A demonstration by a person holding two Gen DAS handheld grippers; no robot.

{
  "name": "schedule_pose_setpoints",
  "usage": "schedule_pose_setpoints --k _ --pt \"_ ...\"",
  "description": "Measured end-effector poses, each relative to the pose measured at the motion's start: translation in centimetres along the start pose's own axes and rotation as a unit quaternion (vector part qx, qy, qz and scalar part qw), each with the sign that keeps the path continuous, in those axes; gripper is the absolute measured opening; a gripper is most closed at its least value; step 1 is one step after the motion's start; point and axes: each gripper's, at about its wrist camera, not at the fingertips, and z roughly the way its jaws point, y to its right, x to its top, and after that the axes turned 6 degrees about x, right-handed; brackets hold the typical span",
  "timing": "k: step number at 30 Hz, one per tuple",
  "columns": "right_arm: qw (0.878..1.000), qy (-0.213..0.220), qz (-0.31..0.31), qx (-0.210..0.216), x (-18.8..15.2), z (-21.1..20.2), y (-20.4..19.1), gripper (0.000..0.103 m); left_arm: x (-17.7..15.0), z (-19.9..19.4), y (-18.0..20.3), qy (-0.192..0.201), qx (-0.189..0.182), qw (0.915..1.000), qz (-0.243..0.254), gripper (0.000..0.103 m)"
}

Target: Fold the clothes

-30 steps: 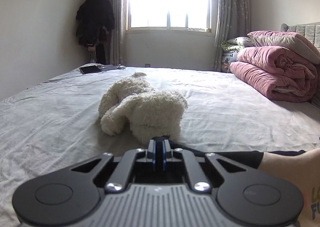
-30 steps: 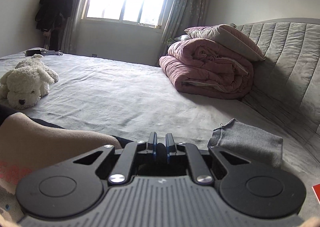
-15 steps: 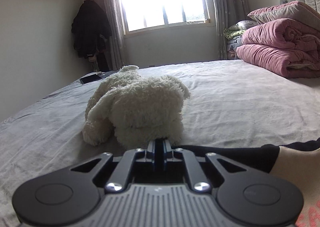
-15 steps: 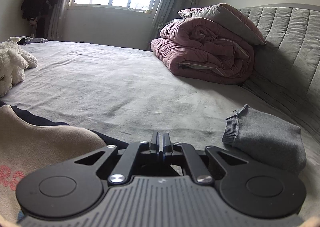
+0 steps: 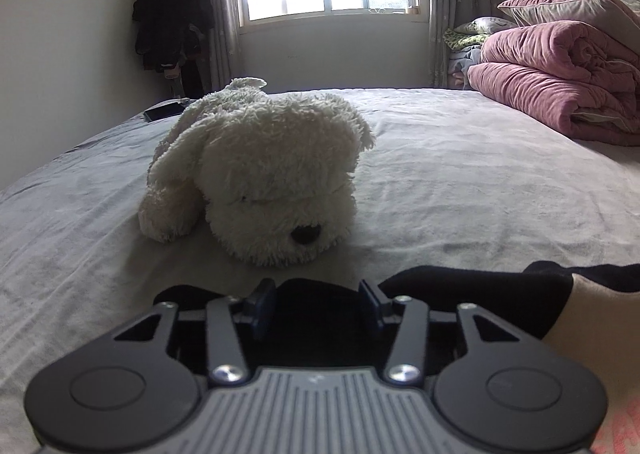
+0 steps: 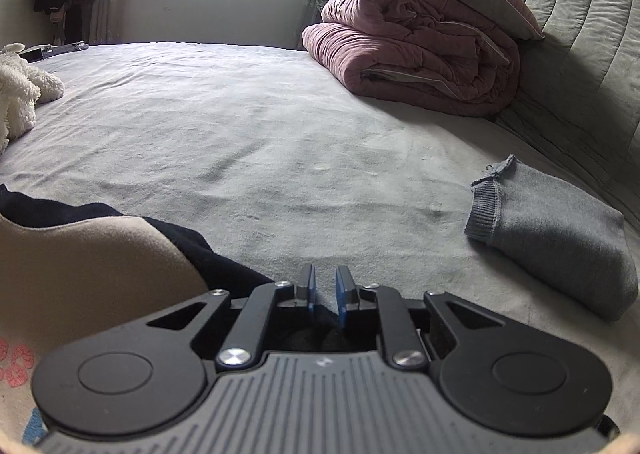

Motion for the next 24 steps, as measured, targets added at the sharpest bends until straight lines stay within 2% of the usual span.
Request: schedule_pose_setpoints --k 2,5,10,19,24 --pt "1.0 0.007 0.011 0.003 0.2 -0.7 0.3 0.044 0.3 -0.9 0.0 -0.006 -0.017 0.9998 -0.005 0.073" --pt "0.999 0.009 0.044 0.015 0.3 -2.2 1.1 0.047 0.5 -2.7 -0.3 -0.012 -0.03 0.9994 -0.012 0.08" --pt "0.997 0.003 0.073 0.038 0.0 -5.4 1.7 0.05 0.7 -6.1 -1.8 -0.028 -0.034 0.9979 -0.047 0.083" --pt "0.992 0.002 0.102 0.074 -1.0 -11.8 3.5 0.053 0.2 -12.7 -4.3 -0.044 -0.029 0.9969 -0.058 0.084" --pt "0.99 0.001 0.113 0.086 -2.1 -14.6 4.7 0.054 -0.8 -16.1 -5.1 -0.059 -0.044 0.9946 -0.074 0.084"
